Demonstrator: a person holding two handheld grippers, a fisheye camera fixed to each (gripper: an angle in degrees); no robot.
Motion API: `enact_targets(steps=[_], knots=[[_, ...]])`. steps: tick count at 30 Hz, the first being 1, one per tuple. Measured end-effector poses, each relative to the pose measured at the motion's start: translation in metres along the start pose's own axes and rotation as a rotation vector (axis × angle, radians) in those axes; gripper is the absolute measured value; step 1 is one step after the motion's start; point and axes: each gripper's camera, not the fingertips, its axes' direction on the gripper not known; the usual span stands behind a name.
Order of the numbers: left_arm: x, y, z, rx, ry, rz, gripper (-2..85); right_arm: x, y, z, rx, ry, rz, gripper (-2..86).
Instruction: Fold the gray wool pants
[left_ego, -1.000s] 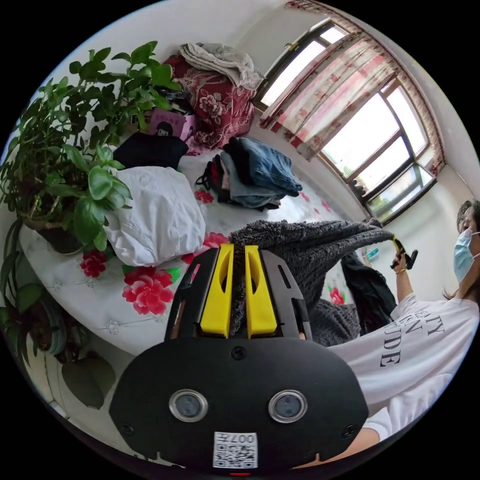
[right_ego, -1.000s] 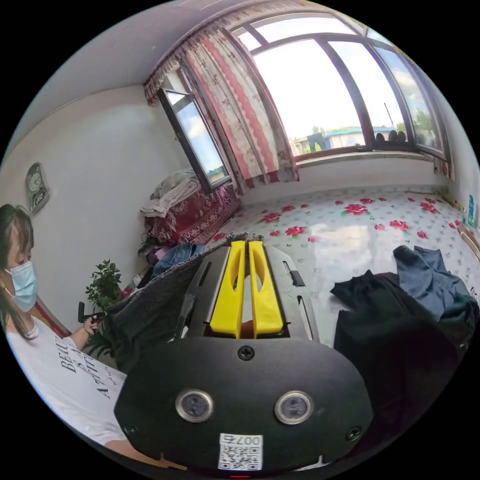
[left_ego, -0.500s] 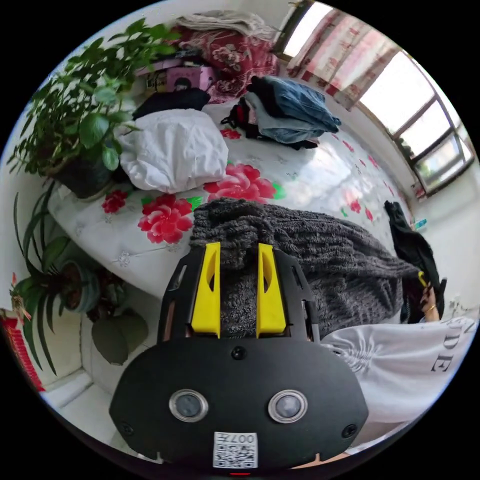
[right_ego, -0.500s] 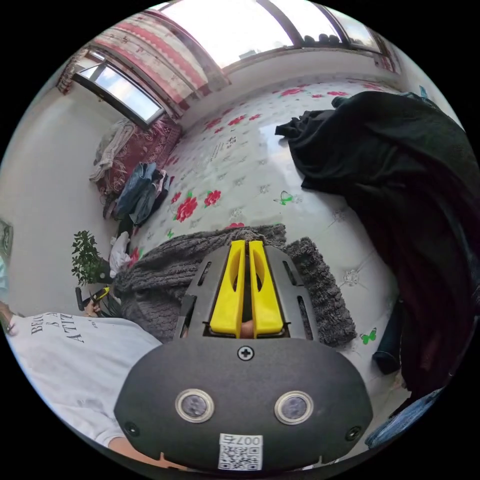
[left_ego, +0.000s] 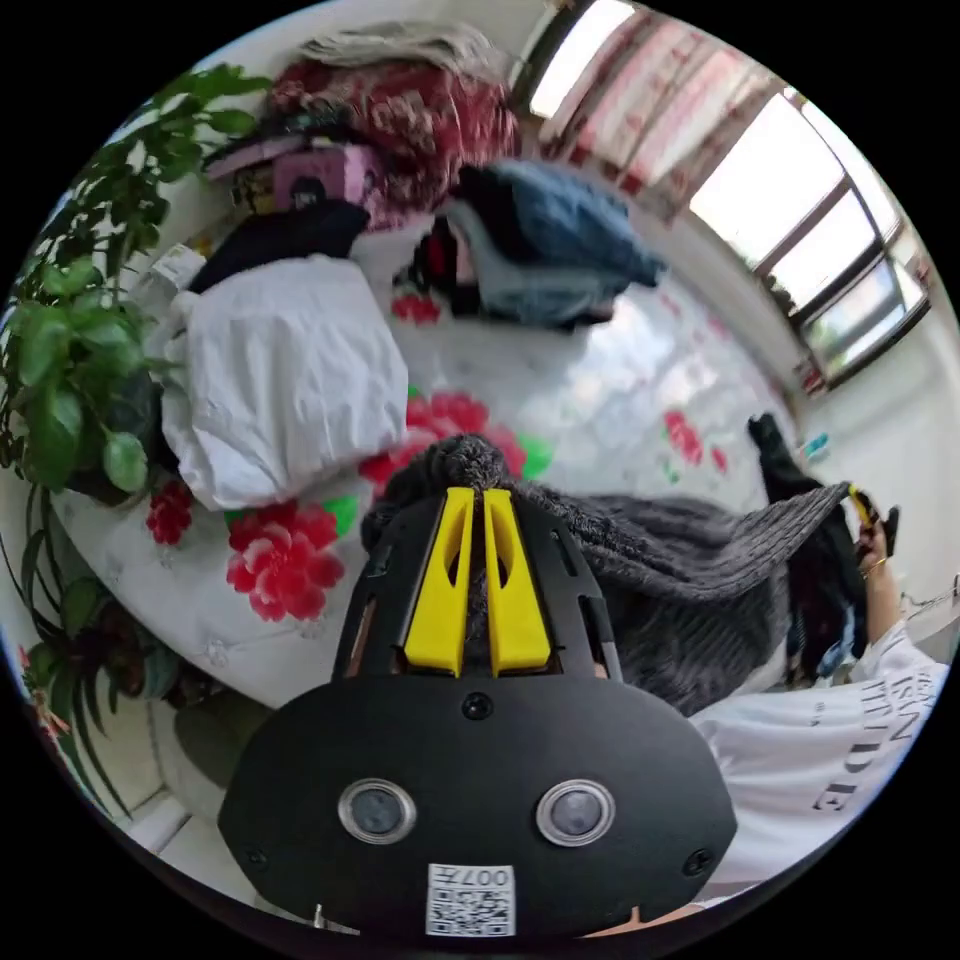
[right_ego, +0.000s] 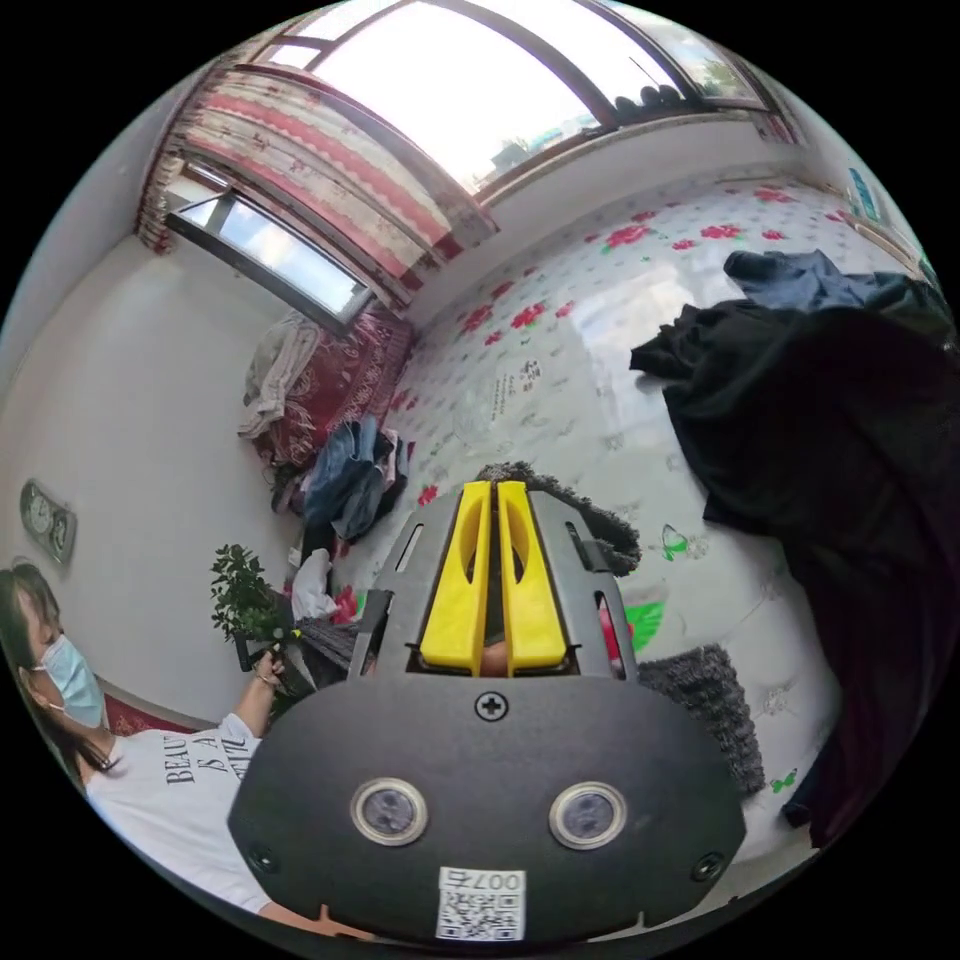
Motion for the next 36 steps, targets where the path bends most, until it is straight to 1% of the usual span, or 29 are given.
enact_targets(steps=[2, 5, 6, 9, 10, 12, 13, 15, 17, 19, 20, 21, 23, 25, 27, 29, 30, 31, 33, 35, 36], knots=[[-0.012, -0.014, -0.064, 0.15, 0.07, 0.004, -0.7, -0.029, -0.017, -0.034, 0.083, -0.048, -0.068, -0.3], [-0.023, -0.011, -0.127, 0.254, 0.119, 0.044, -0.7, -0.046, -0.015, -0.077, 0.175, -0.096, -0.143, -0.3], [-0.023, -0.007, -0.136, 0.266, 0.128, 0.067, -0.7, -0.046, -0.011, -0.083, 0.183, -0.102, -0.155, -0.3], [-0.022, 0.035, -0.168, 0.328, 0.147, 0.142, -0.6, -0.037, 0.025, -0.108, 0.177, -0.109, -0.194, -0.3], [-0.022, 0.06, -0.175, 0.354, 0.171, 0.164, -0.6, -0.031, 0.047, -0.114, 0.161, -0.09, -0.211, -0.3], [-0.028, 0.101, -0.174, 0.363, 0.218, 0.146, -0.5, -0.014, 0.083, -0.12, 0.119, -0.029, -0.198, -0.3], [-0.035, 0.128, -0.165, 0.325, 0.244, 0.114, -0.5, 0.0, 0.107, -0.122, 0.084, 0.022, -0.175, -0.3], [-0.049, 0.167, -0.14, 0.212, 0.213, 0.002, -0.5, 0.029, 0.141, -0.118, 0.003, 0.117, -0.105, -0.3], [-0.067, 0.21, -0.098, 0.018, 0.182, -0.145, -0.4, 0.071, 0.18, -0.102, -0.141, 0.204, 0.014, -0.3], [-0.074, 0.229, -0.078, -0.082, 0.179, -0.185, -0.5, 0.093, 0.201, -0.085, -0.271, 0.26, 0.057, -0.3], [-0.078, 0.234, -0.074, -0.094, 0.182, -0.203, -0.5, 0.101, 0.208, -0.076, -0.335, 0.292, 0.074, -0.3], [-0.08, 0.235, -0.074, -0.093, 0.183, -0.209, -0.5, 0.103, 0.21, -0.074, -0.35, 0.306, 0.079, -0.3], [-0.084, 0.225, -0.092, -0.024, 0.181, -0.2, -0.5, 0.097, 0.2, -0.086, -0.314, 0.292, 0.037, -0.3], [-0.086, 0.208, -0.107, 0.028, 0.225, -0.178, -0.4, 0.09, 0.181, -0.103, -0.272, 0.242, 0.01, -0.2], [-0.076, 0.188, -0.123, 0.072, 0.247, -0.101, -0.4, 0.07, 0.161, -0.126, -0.212, 0.219, -0.063, -0.2], [-0.057, 0.175, -0.138, 0.099, 0.226, -0.004, -0.4, 0.038, 0.146, -0.161, -0.101, 0.231, -0.19, -0.1], [-0.055, 0.175, -0.139, 0.097, 0.225, 0.005, -0.3, 0.032, 0.145, -0.17, -0.074, 0.241, -0.214, -0.1], [-0.053, 0.179, -0.135, 0.069, 0.216, 0.006, -0.3, 0.028, 0.149, -0.183, -0.034, 0.273, -0.241, 0.0], [-0.056, 0.191, -0.113, -0.051, 0.171, -0.02, 0.0, 0.041, 0.162, -0.185, -0.052, 0.351, -0.218, 0.1], [-0.06, 0.213, -0.071, -0.21, 0.152, -0.097, 1.1, 0.09, 0.19, -0.164, -0.184, 0.435, -0.071, 0.8], [-0.061, 0.218, -0.062, -0.233, 0.152, -0.121, 1.5, 0.105, 0.199, -0.159, -0.218, 0.445, -0.011, 1.1]])
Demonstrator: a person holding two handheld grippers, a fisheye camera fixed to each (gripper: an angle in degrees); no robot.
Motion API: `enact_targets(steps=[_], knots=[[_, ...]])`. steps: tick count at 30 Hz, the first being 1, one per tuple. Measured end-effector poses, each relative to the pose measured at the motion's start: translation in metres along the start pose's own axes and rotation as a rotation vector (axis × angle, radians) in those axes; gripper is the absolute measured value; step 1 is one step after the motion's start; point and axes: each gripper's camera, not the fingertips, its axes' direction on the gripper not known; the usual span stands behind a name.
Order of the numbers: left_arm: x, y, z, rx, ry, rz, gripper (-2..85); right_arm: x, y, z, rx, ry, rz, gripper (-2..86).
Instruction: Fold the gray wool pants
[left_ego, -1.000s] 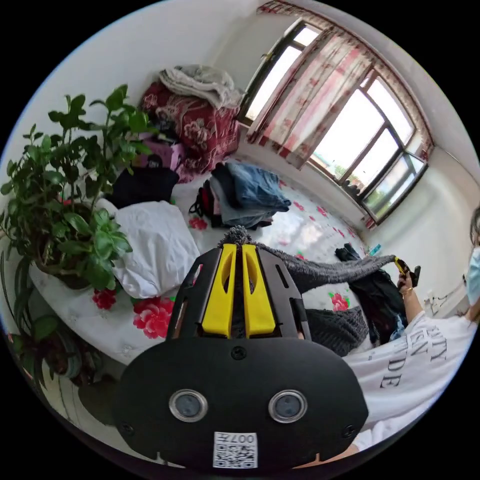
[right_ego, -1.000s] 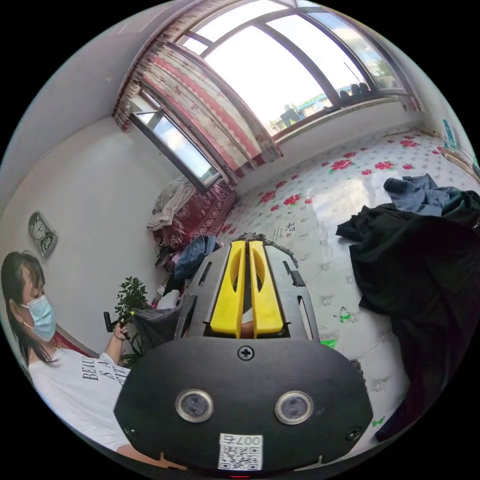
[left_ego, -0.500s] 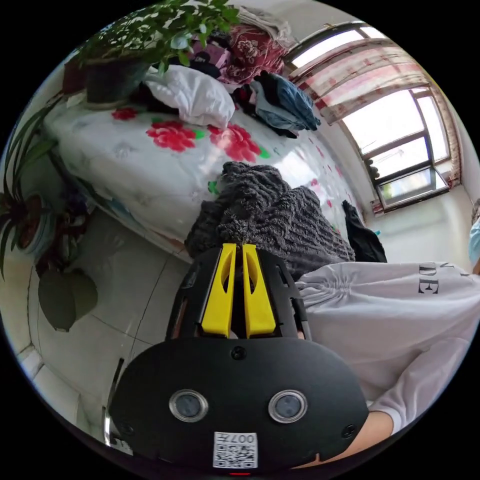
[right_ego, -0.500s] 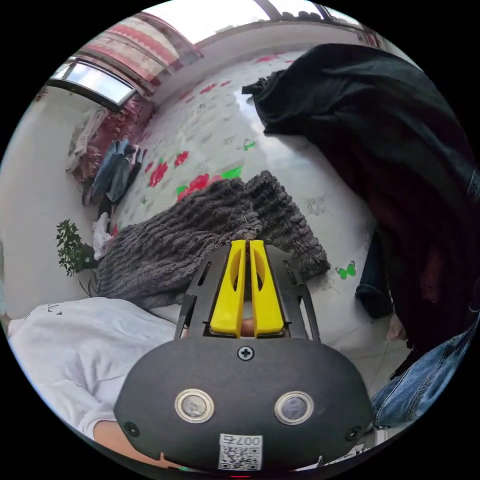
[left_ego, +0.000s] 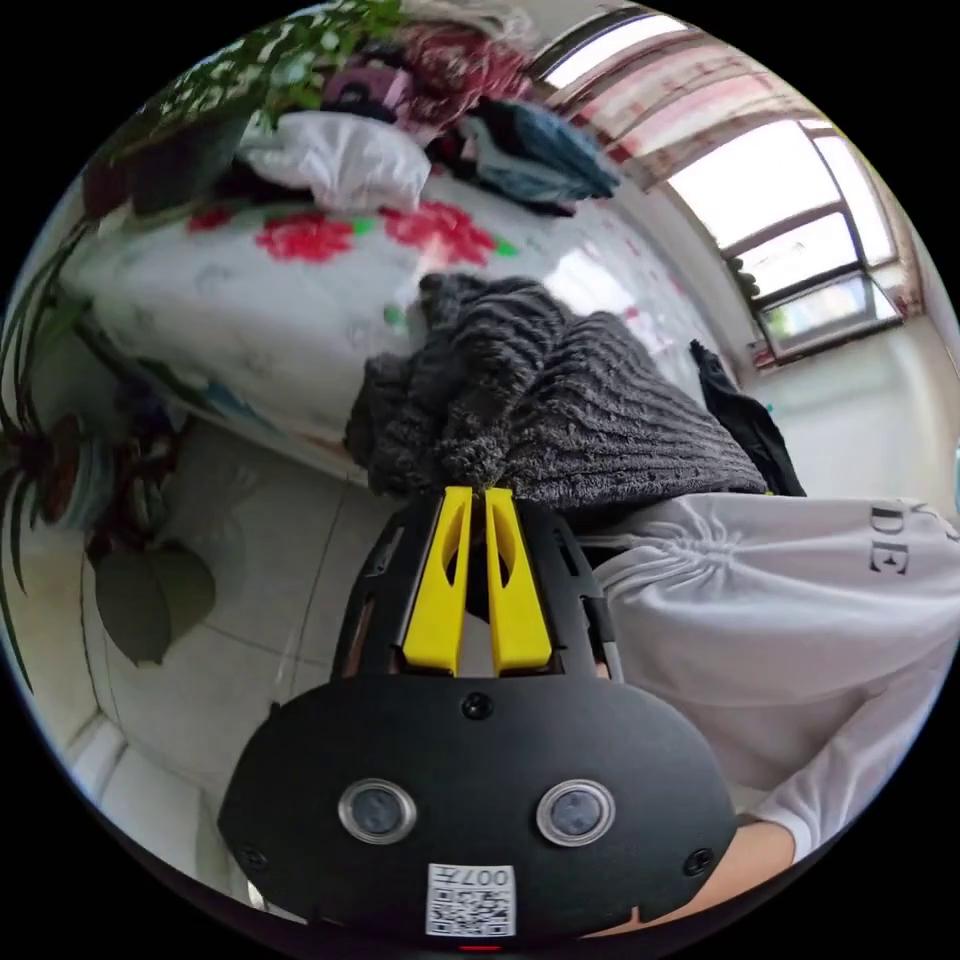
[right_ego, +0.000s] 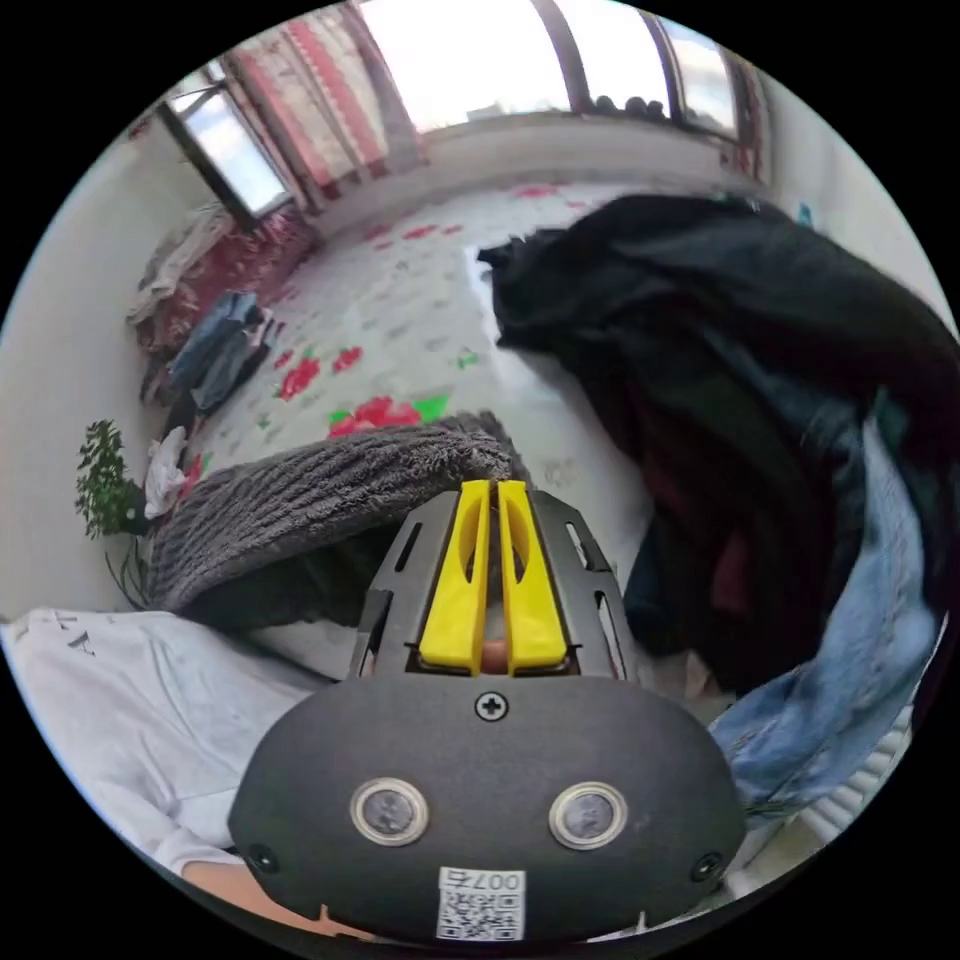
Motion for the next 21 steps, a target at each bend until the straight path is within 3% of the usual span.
enact_targets(steps=[2, 6, 8, 12, 15, 21], knots=[[-0.007, 0.009, 0.027, -0.053, 0.003, -0.1, 4.6, 0.035, 0.032, 0.033, -0.096, 0.018, 0.195, 2.9], [-0.018, 0.017, 0.031, 0.019, 0.116, -0.227, 10.5, 0.059, 0.075, 0.016, 0.066, -0.122, 0.313, 5.9], [-0.03, 0.022, 0.033, 0.119, 0.261, -0.328, 13.9, 0.073, 0.091, 0.009, 0.13, -0.2, 0.367, 8.1], [-0.032, 0.009, 0.055, 0.168, 0.362, -0.419, 17.0, 0.089, 0.088, 0.037, 0.068, -0.318, 0.428, 10.2], [-0.012, -0.027, 0.063, 0.139, 0.313, -0.409, 16.7, 0.083, 0.069, 0.064, -0.007, -0.374, 0.439, 10.0], [0.044, -0.115, 0.066, -0.059, -0.093, -0.331, 9.2, 0.075, 0.038, 0.072, -0.036, -0.35, 0.441, 5.3]])
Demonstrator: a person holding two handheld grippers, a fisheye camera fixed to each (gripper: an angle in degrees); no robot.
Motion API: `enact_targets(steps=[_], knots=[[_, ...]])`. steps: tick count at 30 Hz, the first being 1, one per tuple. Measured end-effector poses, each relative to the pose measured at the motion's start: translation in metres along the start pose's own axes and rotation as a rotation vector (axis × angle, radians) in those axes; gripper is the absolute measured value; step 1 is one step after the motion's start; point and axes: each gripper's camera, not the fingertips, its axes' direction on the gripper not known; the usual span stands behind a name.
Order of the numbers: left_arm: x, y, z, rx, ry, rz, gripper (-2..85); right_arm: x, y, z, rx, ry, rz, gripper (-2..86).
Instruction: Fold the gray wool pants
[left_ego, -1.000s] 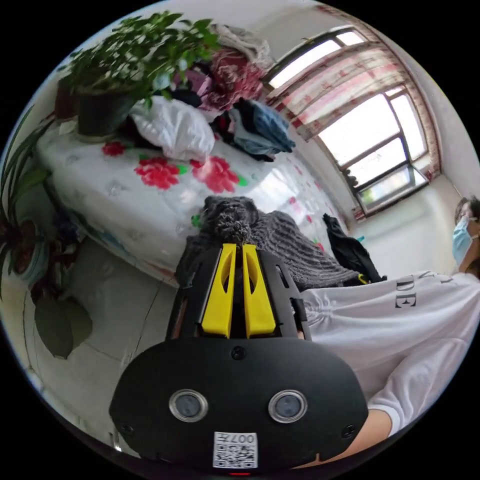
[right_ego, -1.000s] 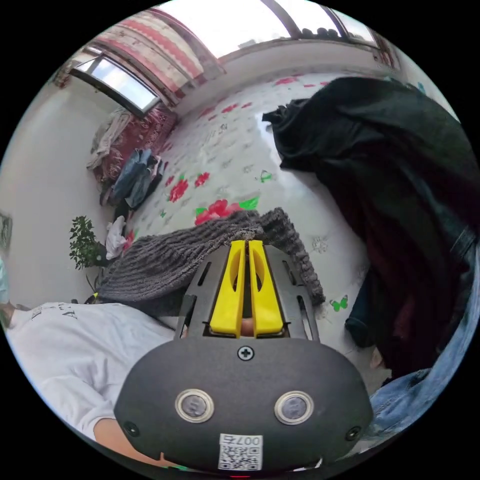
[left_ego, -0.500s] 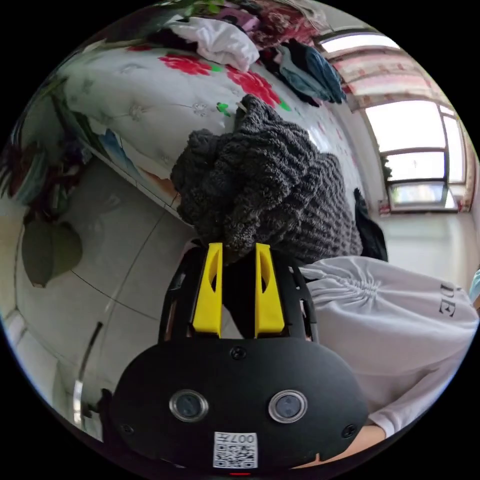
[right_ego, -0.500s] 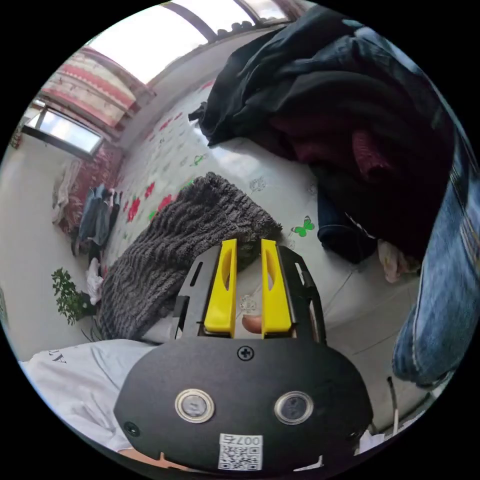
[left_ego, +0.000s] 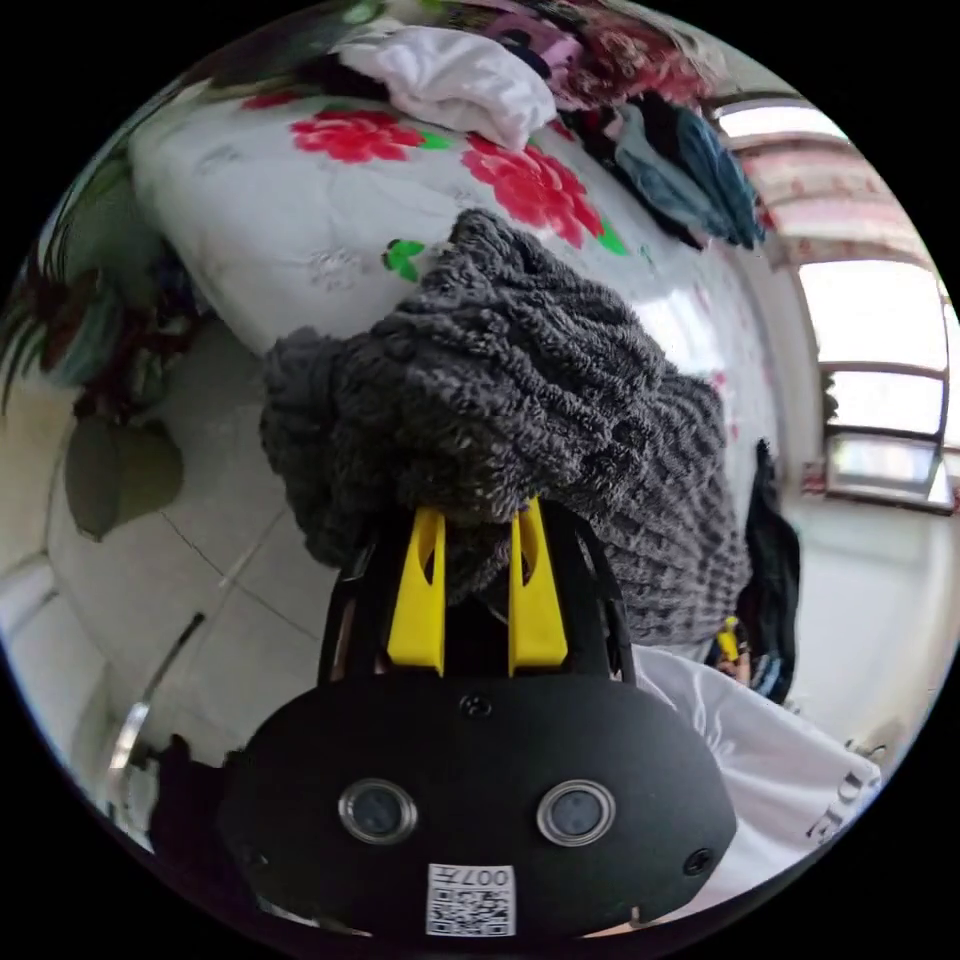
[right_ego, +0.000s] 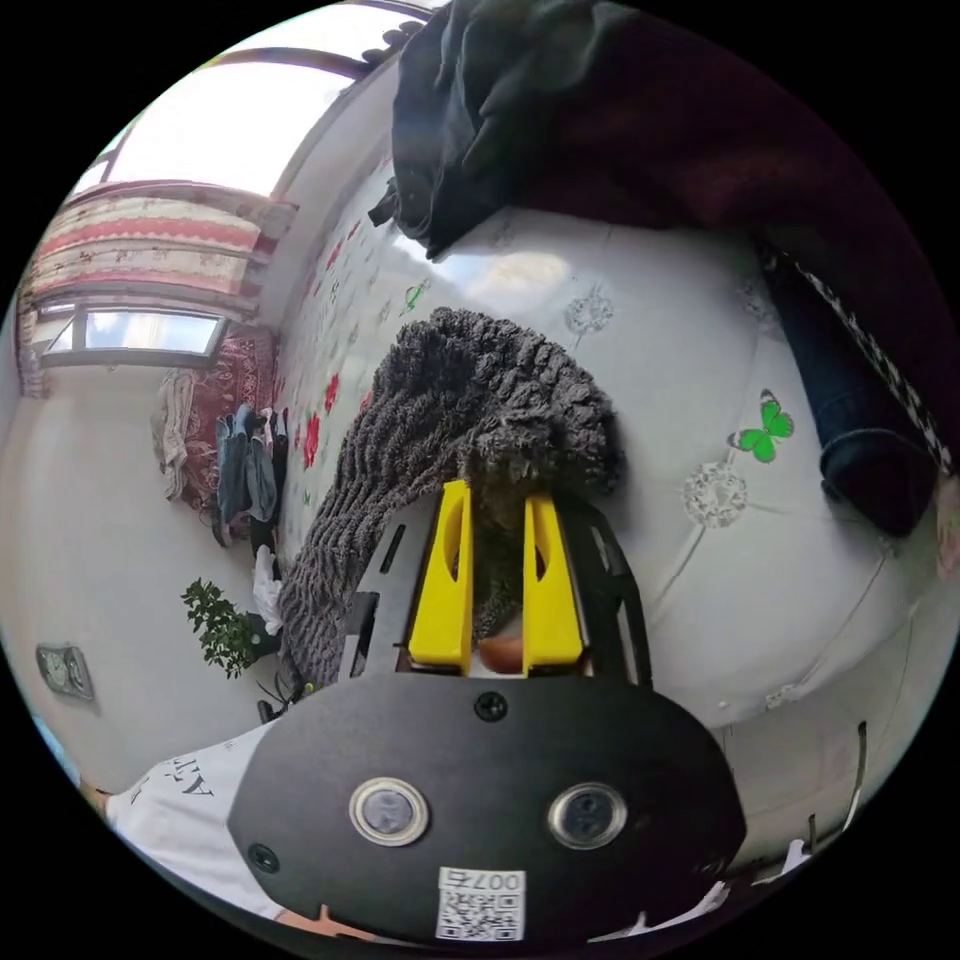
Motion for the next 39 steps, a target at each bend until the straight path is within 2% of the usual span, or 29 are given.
enact_targets(steps=[3, 8, 12, 14, 19, 25, 30, 35, 39], knots=[[0.04, -0.026, -0.004, -0.06, -0.172, 0.151, 7.1, -0.003, 0.006, -0.021, 0.056, 0.026, -0.027, 4.3], [0.114, -0.089, -0.021, 0.075, -0.078, 0.315, 5.3, 0.008, 0.059, -0.042, 0.149, 0.082, -0.011, 4.9], [0.149, -0.131, -0.001, 0.032, -0.167, 0.355, 5.4, 0.009, 0.1, -0.034, 0.135, 0.105, 0.038, 7.2], [0.142, -0.132, 0.004, 0.013, -0.233, 0.362, 5.5, -0.01, 0.12, -0.058, 0.195, 0.201, 0.002, 8.3], [0.096, -0.098, -0.014, 0.06, -0.104, 0.327, 5.5, -0.052, 0.128, -0.089, 0.281, 0.271, -0.161, 8.7], [0.063, -0.052, -0.038, 0.125, 0.01, 0.277, 5.9, -0.079, 0.072, -0.031, 0.158, 0.324, -0.201, 9.3], [0.06, -0.026, -0.045, 0.127, -0.026, 0.302, 5.9, -0.127, 0.031, -0.014, 0.215, 0.275, -0.312, 9.5], [0.046, -0.011, -0.034, 0.139, -0.018, 0.231, 6.0, -0.129, -0.005, 0.057, -0.029, 0.215, -0.259, 6.4], [0.05, -0.004, -0.033, 0.154, -0.049, 0.226, 6.0, -0.198, 0.056, 0.036, 0.153, 0.234, -0.574, 3.6]])
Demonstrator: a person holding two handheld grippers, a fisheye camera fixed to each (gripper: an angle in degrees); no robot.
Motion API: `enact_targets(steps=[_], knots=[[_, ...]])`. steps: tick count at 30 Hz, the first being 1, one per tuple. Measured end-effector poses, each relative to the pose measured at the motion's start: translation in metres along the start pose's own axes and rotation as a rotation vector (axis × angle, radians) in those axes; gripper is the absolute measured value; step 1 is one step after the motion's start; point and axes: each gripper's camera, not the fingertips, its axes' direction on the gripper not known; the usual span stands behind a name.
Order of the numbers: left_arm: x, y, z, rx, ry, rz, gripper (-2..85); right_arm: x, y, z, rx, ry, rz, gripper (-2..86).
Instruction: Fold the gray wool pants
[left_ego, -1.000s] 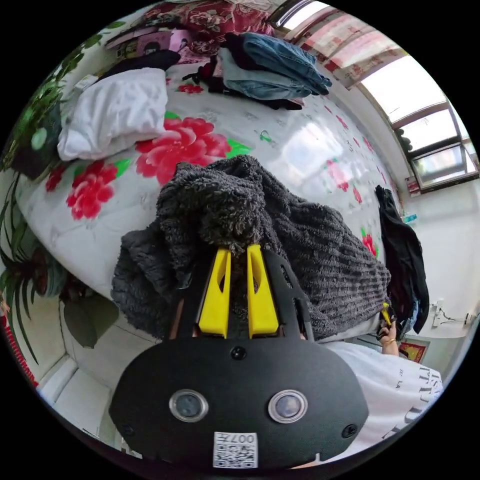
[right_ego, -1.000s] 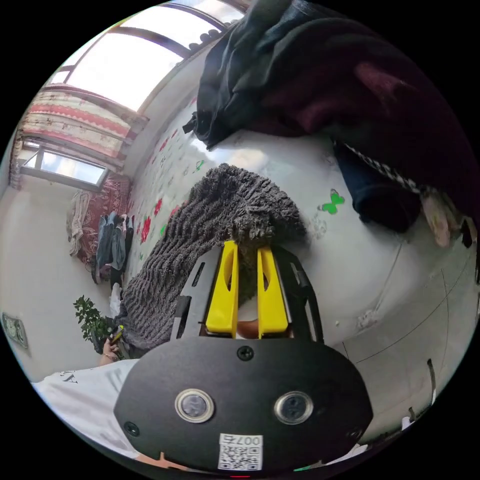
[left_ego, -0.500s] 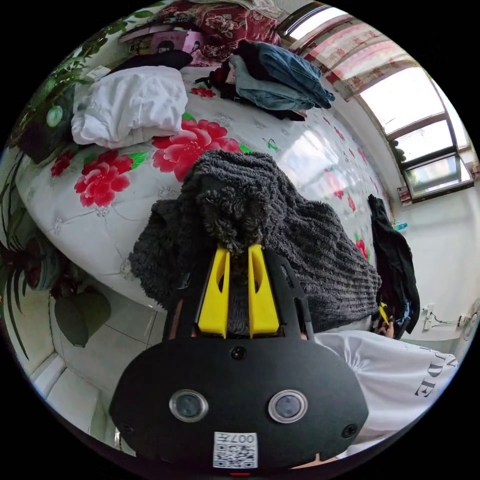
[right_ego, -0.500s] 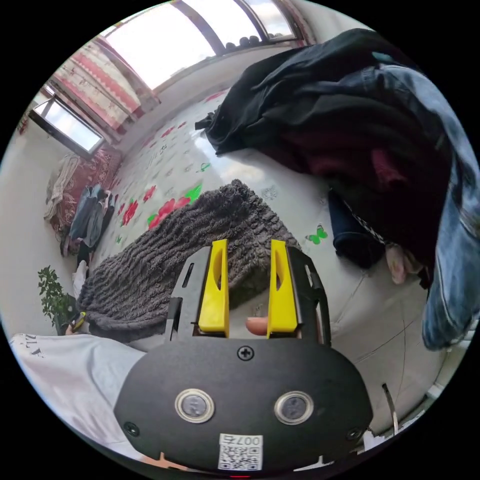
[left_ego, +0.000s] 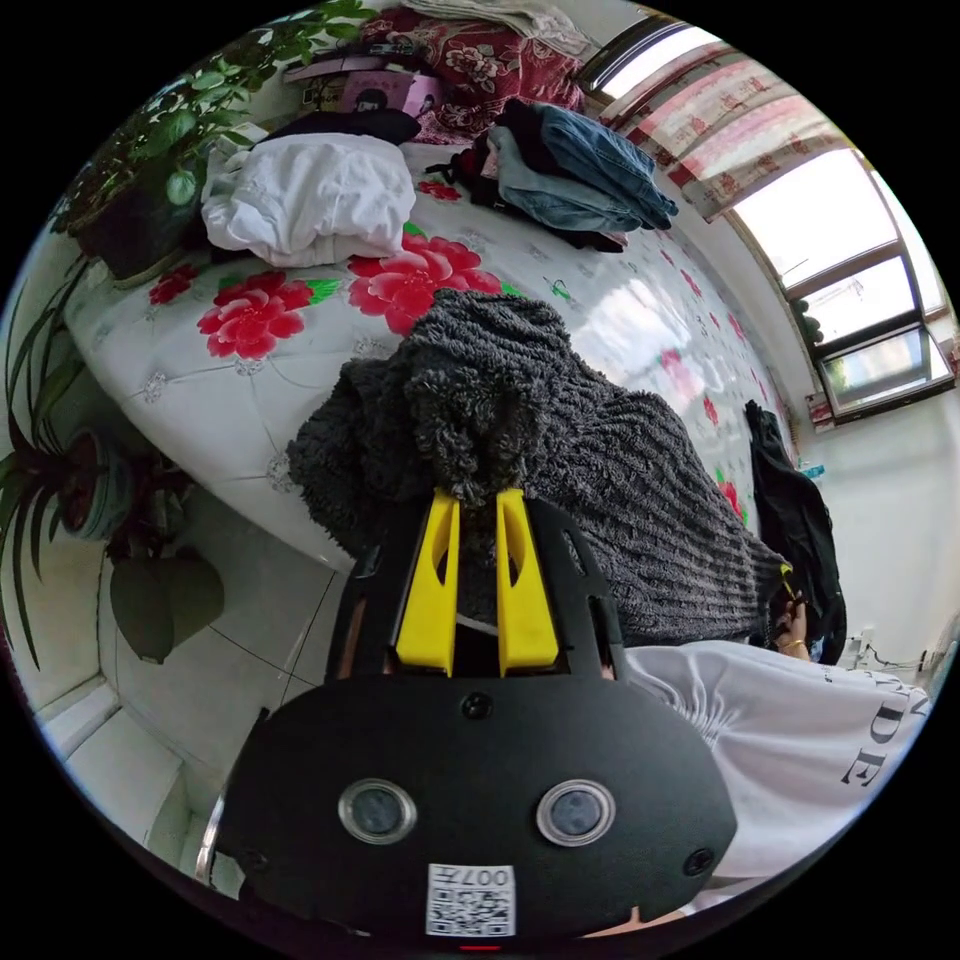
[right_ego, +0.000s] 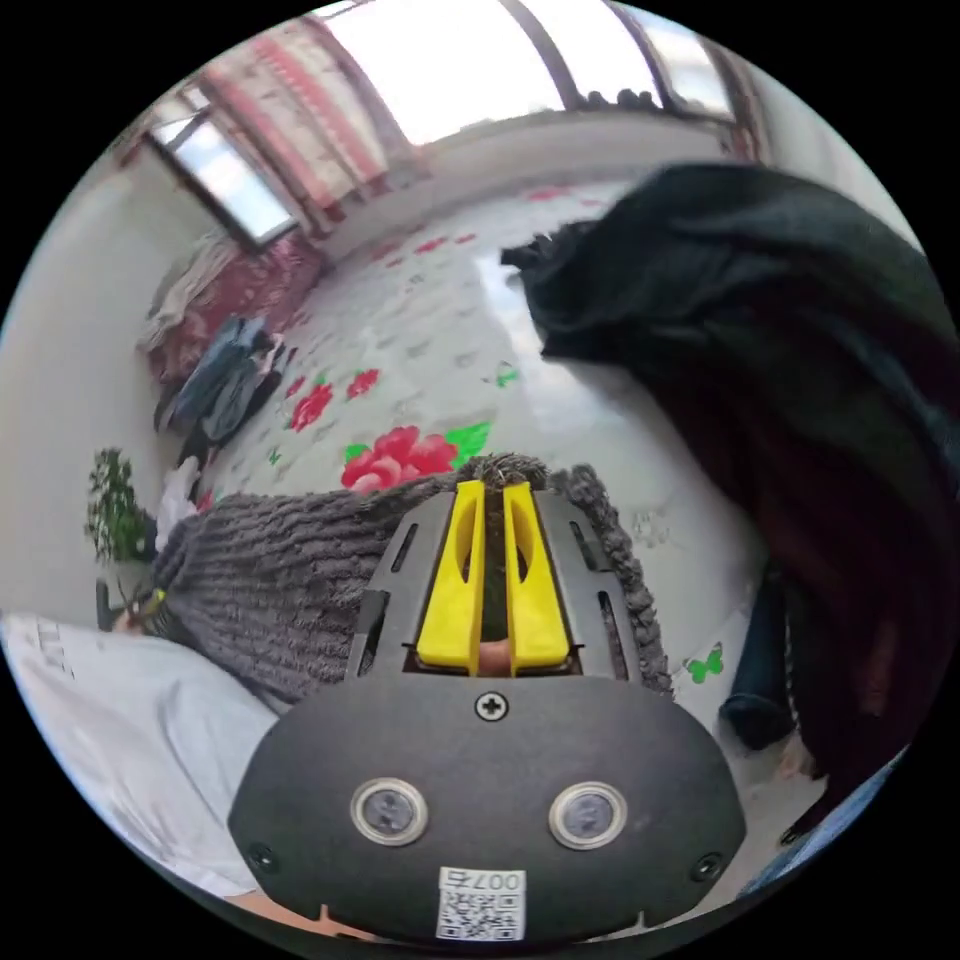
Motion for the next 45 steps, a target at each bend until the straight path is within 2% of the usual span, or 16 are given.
enact_targets(steps=[3, 7, 10, 14, 16, 18, 22, 24, 25, 27, 30, 34, 37, 39, 42, 45], knots=[[0.003, 0.001, 0.006, -0.001, -0.031, -0.017, 6.0, -0.088, 0.03, -0.012, -0.051, -0.09, -0.317, 3.6], [0.008, -0.003, 0.018, -0.008, -0.049, -0.048, 6.0, -0.163, 0.083, 0.047, -0.408, -0.211, -0.495, 5.9], [0.013, -0.005, 0.021, -0.018, -0.078, -0.029, 6.0, -0.177, 0.1, 0.049, -0.397, -0.184, -0.49, 7.8], [0.013, -0.003, 0.021, -0.022, -0.088, -0.018, 6.0, -0.139, 0.091, 0.002, -0.079, -0.088, -0.316, 9.5], [0.011, -0.001, 0.02, -0.018, -0.083, -0.021, 6.1, -0.121, 0.085, 0.001, -0.03, -0.011, -0.283, 10.3], [0.009, 0.0, 0.021, -0.017, -0.079, -0.025, 6.1, -0.111, 0.078, 0.024, -0.103, 0.016, -0.309, 11.0], [0.008, 0.0, 0.019, -0.021, -0.079, -0.02, 6.1, -0.128, 0.073, 0.097, -0.365, -0.188, -0.411, 10.8], [0.007, 0.001, 0.017, -0.022, -0.081, -0.017, 6.1, -0.141, 0.082, 0.124, -0.434, -0.074, -0.489, 8.6], [0.006, 0.002, 0.015, -0.021, -0.08, -0.015, 6.0, -0.139, 0.083, 0.132, -0.409, 0.077, -0.492, 6.6], [0.005, 0.005, 0.012, -0.021, -0.078, -0.014, 5.8, -0.115, 0.069, 0.116, -0.306, 0.168, -0.406, 5.2], [0.003, 0.009, 0.009, -0.015, -0.078, -0.001, 5.7, -0.026, 0.042, 0.056, -0.072, 0.159, -0.035, 4.7], [-0.001, 0.01, 0.019, 0.002, -0.052, -0.012, 6.3, 0.066, 0.042, 0.08, -0.116, 0.154, 0.216, 7.6], [-0.011, 0.009, 0.019, 0.017, -0.003, -0.062, 7.4, 0.091, 0.061, 0.106, -0.165, 0.139, 0.263, 9.9], [-0.016, 0.013, 0.012, 0.032, 0.021, -0.068, 8.1, 0.09, 0.081, 0.107, -0.122, 0.047, 0.245, 10.4], [-0.027, 0.026, 0.002, 0.051, 0.035, -0.081, 8.6, 0.075, 0.124, 0.123, -0.15, 0.056, 0.165, 9.8], [-0.043, 0.037, 0.001, 0.081, 0.104, -0.137, 8.7, 0.067, 0.161, 0.182, -0.402, 0.055, 0.103, 6.9]])
